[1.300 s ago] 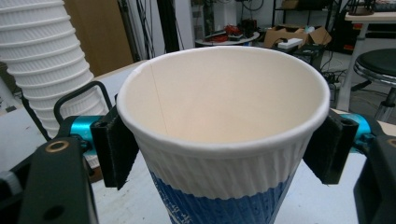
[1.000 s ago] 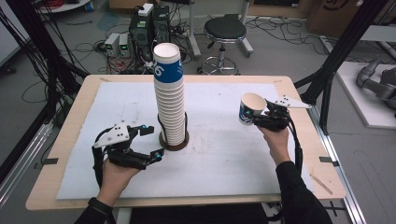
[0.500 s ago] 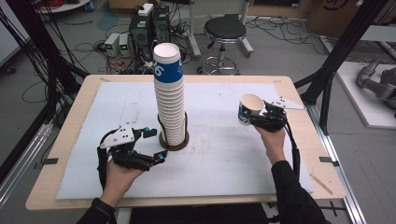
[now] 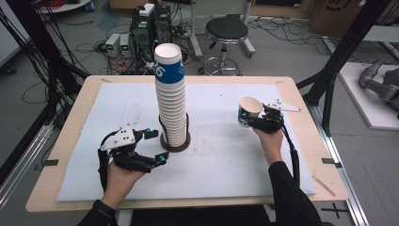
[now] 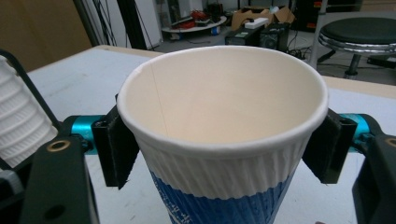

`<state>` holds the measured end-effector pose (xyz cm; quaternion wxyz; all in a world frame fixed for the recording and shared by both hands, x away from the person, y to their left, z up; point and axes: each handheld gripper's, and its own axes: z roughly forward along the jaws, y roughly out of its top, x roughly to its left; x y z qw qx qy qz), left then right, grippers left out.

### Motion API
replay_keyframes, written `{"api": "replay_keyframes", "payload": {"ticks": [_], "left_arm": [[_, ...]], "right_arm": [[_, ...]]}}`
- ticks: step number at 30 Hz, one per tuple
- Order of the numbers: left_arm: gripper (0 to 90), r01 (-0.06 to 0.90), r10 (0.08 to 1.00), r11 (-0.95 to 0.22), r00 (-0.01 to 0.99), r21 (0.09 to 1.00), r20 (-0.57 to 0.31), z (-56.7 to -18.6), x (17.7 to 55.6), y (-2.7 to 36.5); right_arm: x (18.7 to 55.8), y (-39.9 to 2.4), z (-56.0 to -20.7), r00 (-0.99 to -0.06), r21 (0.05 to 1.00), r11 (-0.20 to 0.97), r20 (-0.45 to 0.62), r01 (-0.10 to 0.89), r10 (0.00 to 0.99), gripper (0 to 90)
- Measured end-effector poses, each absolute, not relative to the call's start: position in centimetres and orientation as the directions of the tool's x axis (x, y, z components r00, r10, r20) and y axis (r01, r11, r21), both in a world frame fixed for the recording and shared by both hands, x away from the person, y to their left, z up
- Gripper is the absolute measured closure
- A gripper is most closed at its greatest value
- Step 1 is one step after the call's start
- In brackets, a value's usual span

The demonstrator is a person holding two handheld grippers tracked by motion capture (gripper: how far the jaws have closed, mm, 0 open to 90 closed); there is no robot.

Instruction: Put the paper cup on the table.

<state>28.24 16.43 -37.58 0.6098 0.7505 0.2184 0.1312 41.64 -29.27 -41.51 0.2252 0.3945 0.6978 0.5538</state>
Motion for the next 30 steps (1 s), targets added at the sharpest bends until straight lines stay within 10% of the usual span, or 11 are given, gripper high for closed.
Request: {"api": "replay_keyframes", "payload": {"ticks": [30], "left_arm": [[14.5,0.162,0.471,-0.170,0.880,0.972,-0.064,-37.6,28.2,16.1]], "right_arm": [[43.2,-29.0,-43.8,-0.530,0.922,0.103,0.120,0.372,0.840,21.2]]}}
